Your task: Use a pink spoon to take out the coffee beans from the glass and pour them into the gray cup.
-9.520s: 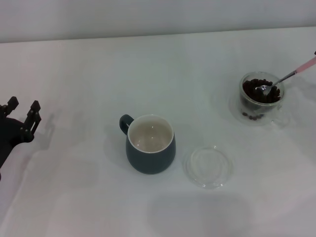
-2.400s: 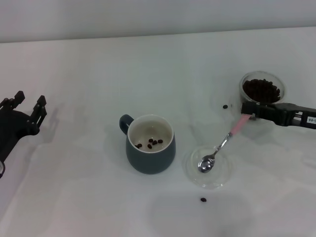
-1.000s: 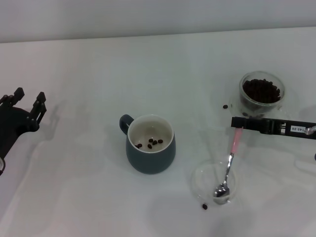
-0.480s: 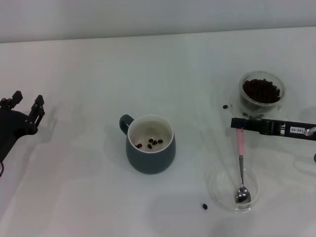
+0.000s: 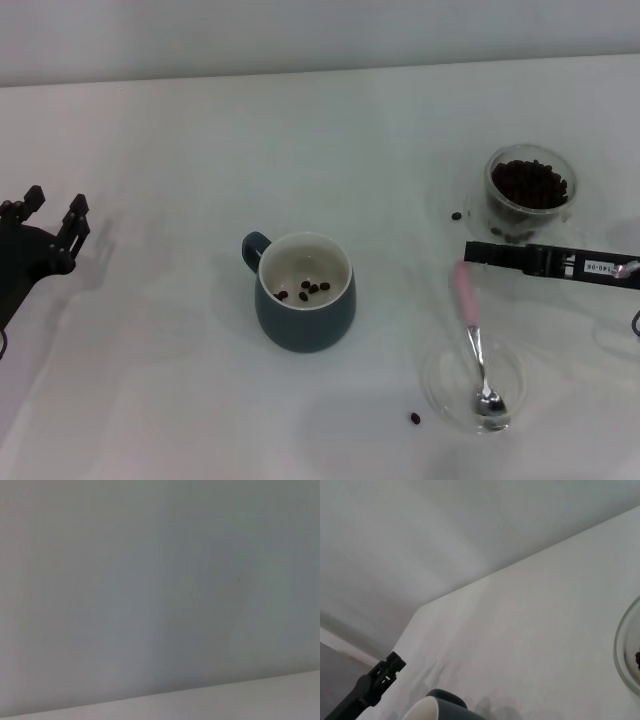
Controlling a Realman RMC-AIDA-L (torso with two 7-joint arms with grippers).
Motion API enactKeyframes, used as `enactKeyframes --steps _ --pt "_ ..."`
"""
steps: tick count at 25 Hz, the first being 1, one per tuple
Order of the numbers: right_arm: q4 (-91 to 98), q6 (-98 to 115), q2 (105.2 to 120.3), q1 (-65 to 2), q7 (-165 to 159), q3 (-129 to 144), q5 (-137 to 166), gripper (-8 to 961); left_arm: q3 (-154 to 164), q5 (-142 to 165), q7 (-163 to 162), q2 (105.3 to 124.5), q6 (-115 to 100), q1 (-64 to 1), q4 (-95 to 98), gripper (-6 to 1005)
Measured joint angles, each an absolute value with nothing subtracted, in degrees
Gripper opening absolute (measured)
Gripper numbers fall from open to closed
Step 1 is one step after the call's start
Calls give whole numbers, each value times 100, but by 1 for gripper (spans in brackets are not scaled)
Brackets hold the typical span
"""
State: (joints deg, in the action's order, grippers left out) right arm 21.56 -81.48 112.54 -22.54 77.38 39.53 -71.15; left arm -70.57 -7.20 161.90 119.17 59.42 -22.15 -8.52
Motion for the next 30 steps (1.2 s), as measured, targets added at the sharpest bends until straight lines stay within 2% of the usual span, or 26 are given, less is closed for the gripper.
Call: enactKeyframes --steps 14,18,26,30 --pt "2167 -8079 11224 -2299 7741 3942 -7217 199 -7058 -720 16189 11918 5942 -2223 -852 521" --pt "2226 -8174 11153 -2291 7782 3930 -7545 204 -7057 -720 16189 11914 5942 -2224 -853 522" --pt "2477 -8522 10915 -2221 8060 3648 -8109 212 -7074 -720 16189 11909 5941 -2226 -853 523" --pt "2497 -8497 10883 -2190 8594 3149 -8109 217 -7110 -720 16189 11909 5942 -2243 -853 519"
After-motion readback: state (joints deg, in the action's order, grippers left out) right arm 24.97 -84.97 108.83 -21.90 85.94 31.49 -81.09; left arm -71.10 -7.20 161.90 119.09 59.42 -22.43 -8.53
